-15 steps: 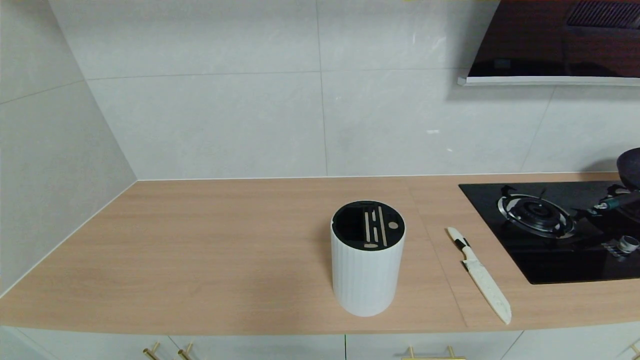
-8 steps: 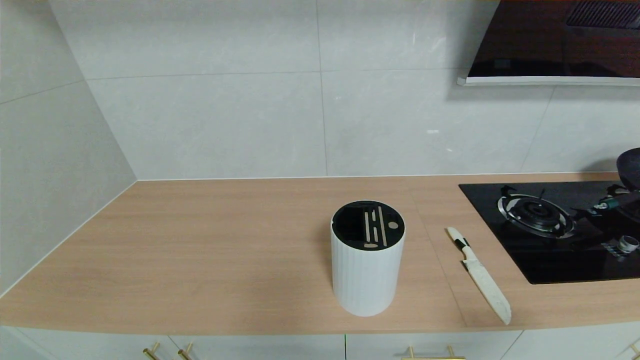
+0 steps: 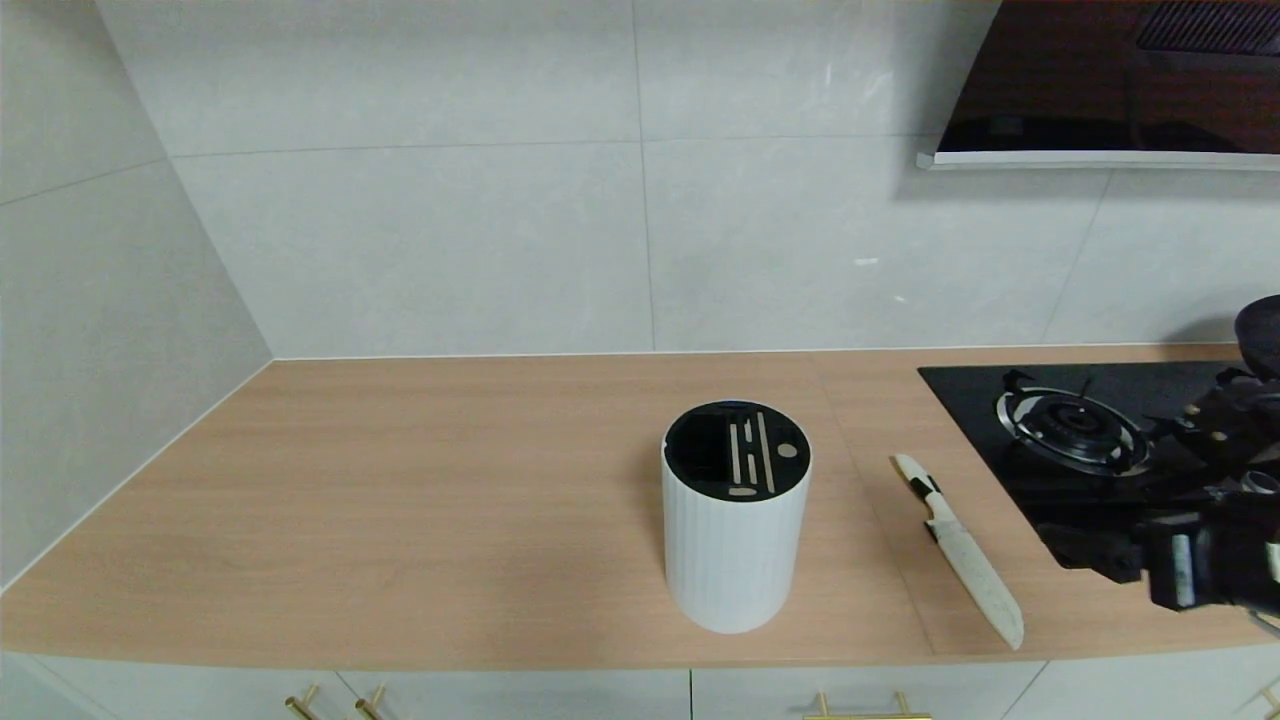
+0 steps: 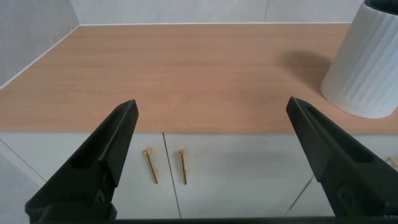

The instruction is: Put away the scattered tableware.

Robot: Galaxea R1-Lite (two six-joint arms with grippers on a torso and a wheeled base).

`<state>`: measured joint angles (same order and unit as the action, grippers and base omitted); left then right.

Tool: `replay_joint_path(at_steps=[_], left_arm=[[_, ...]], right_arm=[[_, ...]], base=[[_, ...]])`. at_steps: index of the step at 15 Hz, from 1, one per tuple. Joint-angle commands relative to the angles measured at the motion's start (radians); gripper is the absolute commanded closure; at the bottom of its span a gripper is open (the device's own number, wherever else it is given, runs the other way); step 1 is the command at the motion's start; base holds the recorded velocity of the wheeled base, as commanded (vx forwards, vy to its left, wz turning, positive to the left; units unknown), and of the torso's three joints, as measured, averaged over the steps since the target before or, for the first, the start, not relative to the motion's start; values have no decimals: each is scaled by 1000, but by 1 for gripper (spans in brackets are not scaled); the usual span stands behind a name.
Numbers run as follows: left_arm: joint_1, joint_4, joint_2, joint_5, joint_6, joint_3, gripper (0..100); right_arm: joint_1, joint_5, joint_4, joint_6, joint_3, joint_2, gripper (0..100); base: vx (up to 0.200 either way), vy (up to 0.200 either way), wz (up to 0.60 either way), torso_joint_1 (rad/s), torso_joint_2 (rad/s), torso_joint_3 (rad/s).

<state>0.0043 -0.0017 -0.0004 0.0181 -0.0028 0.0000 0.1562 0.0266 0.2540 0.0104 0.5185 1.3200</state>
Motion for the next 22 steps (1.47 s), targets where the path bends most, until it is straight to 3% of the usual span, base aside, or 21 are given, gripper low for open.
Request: replay_joint_path(at_steps=[1,9,22], left_arm=[[0,-1,0,0,0,0,0],[0,0,0,0,0,0,0],[0,-1,0,0,0,0,0]], right_arm=[[14,-30,263,-6,64,479,0],[-14,-85,599,-7,118,837,0],[-46,-86,674,-4,201,970,0]], base=[[0,0,0,0,0,0],[0,0,0,0,0,0],[0,0,0,0,0,0]])
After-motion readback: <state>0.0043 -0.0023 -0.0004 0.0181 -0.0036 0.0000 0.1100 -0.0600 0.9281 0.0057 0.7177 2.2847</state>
